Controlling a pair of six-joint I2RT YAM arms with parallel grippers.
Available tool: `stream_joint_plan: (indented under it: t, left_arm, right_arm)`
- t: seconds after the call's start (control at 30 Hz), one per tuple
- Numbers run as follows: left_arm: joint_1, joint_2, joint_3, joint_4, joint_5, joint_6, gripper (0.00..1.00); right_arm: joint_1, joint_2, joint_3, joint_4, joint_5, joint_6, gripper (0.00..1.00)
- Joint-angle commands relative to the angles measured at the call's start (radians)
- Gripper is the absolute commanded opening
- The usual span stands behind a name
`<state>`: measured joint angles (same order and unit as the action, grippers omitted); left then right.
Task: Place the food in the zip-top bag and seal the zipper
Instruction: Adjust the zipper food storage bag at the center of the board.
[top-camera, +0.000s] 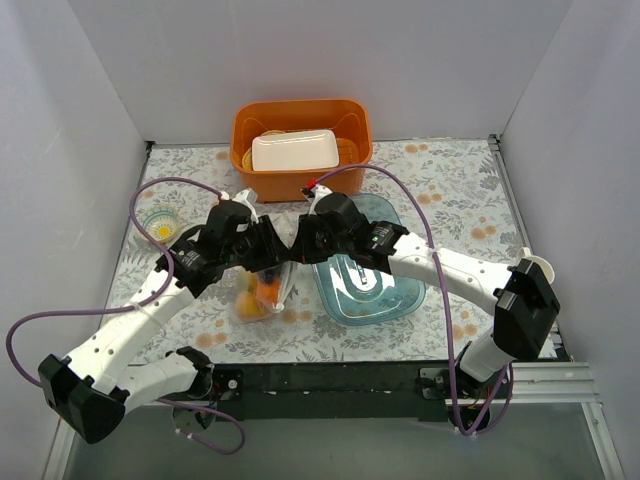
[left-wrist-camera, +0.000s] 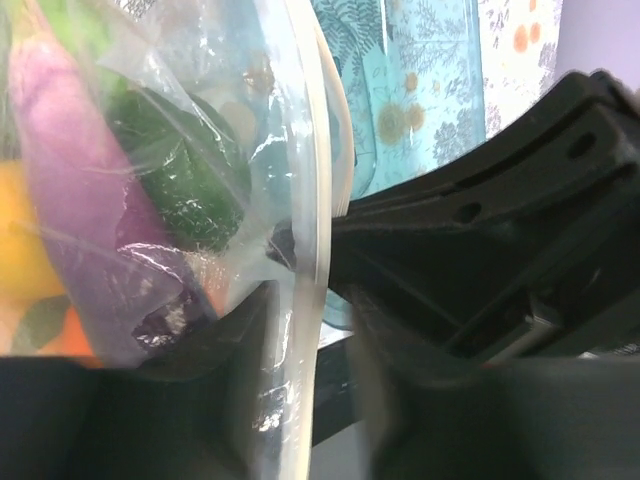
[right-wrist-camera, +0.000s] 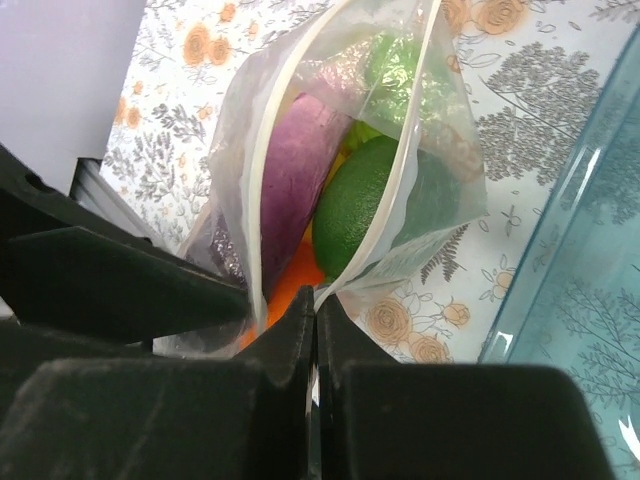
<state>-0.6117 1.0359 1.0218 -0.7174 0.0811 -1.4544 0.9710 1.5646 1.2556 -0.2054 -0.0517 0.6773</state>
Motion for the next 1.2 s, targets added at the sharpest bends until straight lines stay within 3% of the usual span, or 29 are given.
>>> stream_joint_plan:
  t: [0.0, 0.07, 0.13, 0.23, 0.43, 0.67, 0.83, 1.17]
  left_arm:
    - [-0.003, -0.051, 0.0, -0.007, -0.018, -0.007, 0.51]
    - [-0.003, -0.094, 0.001, -0.019, -0.066, -0.015, 0.55]
    - [-0.003, -0.125, 0.004, -0.025, -0.122, -0.024, 0.69]
    - [-0.003, -0.178, 0.011, -0.059, -0.173, -0.055, 0.75]
    - [-0.003, -0.309, -0.081, -0.1, -0.173, -0.207, 0.75]
    - [-0.003, -0.49, -0.308, 0.027, -0.027, -0.481, 0.75]
    - [-0.003, -0.499, -0.331, 0.018, -0.012, -0.521, 0.75]
    - [-0.003, -0.571, -0.505, 0.162, 0.117, -0.661, 0.73]
  right_arm:
    - [0.006, -0.046, 0.051, -0.023, 0.084, 0.021, 0.01]
    - [0.005, -0.044, 0.05, -0.04, 0.11, 0.03, 0.01]
    - [0.002, -0.046, 0.039, -0.052, 0.121, 0.036, 0.01]
    - [-0.003, -0.06, 0.005, -0.035, 0.125, 0.045, 0.01]
    - [-0.009, -0.097, -0.039, -0.002, 0.139, 0.062, 0.01]
    - [-0.014, -0.112, -0.055, 0.001, 0.153, 0.067, 0.01]
    - [-0.017, -0.112, -0.064, 0.001, 0.153, 0.068, 0.01]
    - [-0.02, -0.101, -0.067, -0.009, 0.167, 0.067, 0.01]
